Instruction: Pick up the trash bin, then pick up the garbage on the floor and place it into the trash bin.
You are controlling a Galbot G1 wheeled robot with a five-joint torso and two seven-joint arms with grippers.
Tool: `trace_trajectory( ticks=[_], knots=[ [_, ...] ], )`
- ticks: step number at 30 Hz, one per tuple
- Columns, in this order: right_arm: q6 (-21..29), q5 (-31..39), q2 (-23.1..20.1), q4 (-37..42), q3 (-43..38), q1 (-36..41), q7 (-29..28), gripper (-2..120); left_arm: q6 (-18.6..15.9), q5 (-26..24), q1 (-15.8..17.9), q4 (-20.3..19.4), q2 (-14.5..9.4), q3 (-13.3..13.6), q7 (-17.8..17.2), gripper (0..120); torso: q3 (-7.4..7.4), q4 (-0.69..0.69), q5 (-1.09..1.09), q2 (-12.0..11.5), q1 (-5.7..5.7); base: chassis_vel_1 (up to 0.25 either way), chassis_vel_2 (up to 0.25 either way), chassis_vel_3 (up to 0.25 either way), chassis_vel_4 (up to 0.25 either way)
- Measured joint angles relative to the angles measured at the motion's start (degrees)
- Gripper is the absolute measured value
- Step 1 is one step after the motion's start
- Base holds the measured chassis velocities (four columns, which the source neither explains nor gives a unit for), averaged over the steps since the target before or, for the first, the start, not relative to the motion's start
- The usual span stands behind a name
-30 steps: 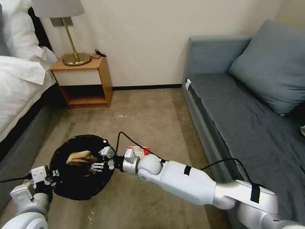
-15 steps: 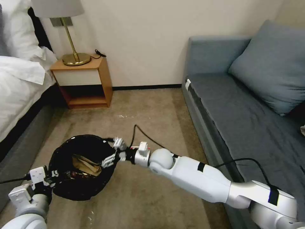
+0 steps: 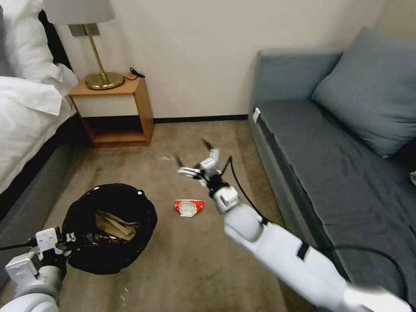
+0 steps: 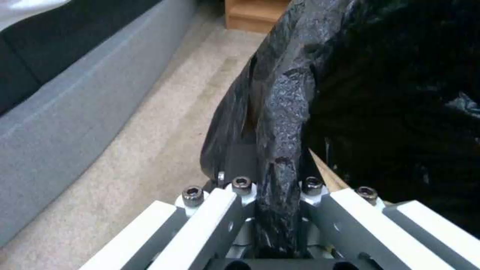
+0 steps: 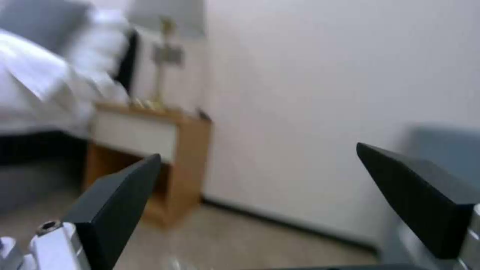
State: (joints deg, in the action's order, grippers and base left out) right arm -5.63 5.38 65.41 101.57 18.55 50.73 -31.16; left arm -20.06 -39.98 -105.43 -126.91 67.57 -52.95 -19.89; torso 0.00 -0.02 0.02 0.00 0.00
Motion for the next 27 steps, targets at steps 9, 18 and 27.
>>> trace_trajectory(
  ticks=[9,18,27],
  knots=[
    [-0.23,-2.57,-1.84,5.13,-9.54,15.22,-0.41,100,0.13,-0.6,-0.4,-0.8,0.18,-0.94,0.05,3,0.0,0.0,0.0,0.0,0.0,0.0,0.0,0.0,0.0],
    [-1.97,-3.24,-1.44,6.53,-12.56,21.07,-0.18,100,0.11,-0.86,-1.32,-1.26,0.33,-1.99,0.08,3,0.0,0.02,-0.01,0.0,0.0,0.0,0.0,0.0,0.0],
    [-0.92,-4.34,-0.73,7.53,-11.95,24.9,-0.47,100,0.09,-0.87,-1.39,-1.59,1.04,-2.01,0.22,3,0.0,0.02,-0.02,0.01,0.0,0.0,0.0,0.0,0.0]
  ],
)
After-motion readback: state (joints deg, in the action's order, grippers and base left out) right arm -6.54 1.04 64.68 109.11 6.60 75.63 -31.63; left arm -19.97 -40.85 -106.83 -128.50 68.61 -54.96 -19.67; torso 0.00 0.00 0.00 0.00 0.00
